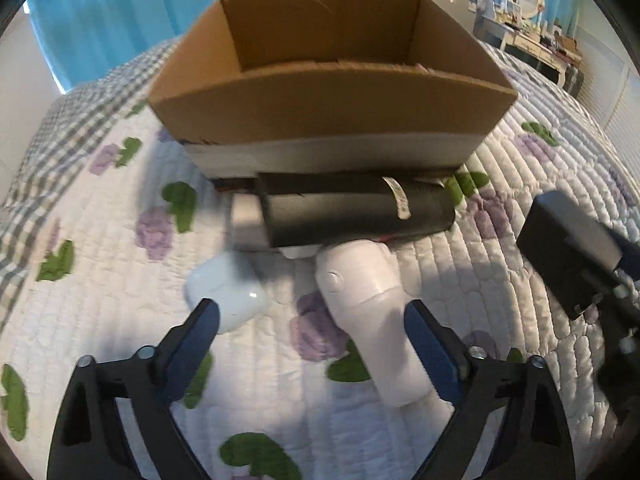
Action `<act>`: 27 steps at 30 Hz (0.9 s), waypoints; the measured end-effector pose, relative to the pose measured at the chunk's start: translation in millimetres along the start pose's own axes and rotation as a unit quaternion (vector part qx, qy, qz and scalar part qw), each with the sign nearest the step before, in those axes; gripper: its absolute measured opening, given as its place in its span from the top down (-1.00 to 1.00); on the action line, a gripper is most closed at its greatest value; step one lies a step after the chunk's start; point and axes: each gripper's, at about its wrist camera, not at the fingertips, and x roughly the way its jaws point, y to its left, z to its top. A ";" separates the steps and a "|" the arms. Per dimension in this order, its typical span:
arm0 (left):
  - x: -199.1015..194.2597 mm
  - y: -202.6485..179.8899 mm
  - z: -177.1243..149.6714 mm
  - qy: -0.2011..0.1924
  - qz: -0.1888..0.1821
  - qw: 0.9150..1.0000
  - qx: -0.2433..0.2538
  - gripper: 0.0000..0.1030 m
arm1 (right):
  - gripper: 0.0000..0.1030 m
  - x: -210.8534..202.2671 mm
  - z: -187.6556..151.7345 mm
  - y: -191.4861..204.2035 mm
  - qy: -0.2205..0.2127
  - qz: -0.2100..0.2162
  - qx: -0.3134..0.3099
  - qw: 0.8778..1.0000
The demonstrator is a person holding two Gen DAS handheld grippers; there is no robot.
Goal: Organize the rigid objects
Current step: 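Grasp the white cylindrical device with the left gripper, then drop the power bank into the box with right gripper while left drops the white device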
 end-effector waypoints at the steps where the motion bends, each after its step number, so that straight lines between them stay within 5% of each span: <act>1: 3.4 -2.3 0.1 0.004 -0.007 1.000 0.000 -0.71 | 0.20 -2.2 0.4 -2.9 -0.003 -0.002 0.003 1.000; 8: 13.7 -8.8 2.0 0.023 -0.066 0.998 0.004 0.01 | 0.20 0.6 1.0 -10.2 0.004 0.002 0.019 1.000; 27: -66.3 30.6 9.5 -0.040 -0.086 0.995 0.014 0.10 | 0.20 -31.9 11.1 17.4 -0.019 -0.010 -0.029 0.999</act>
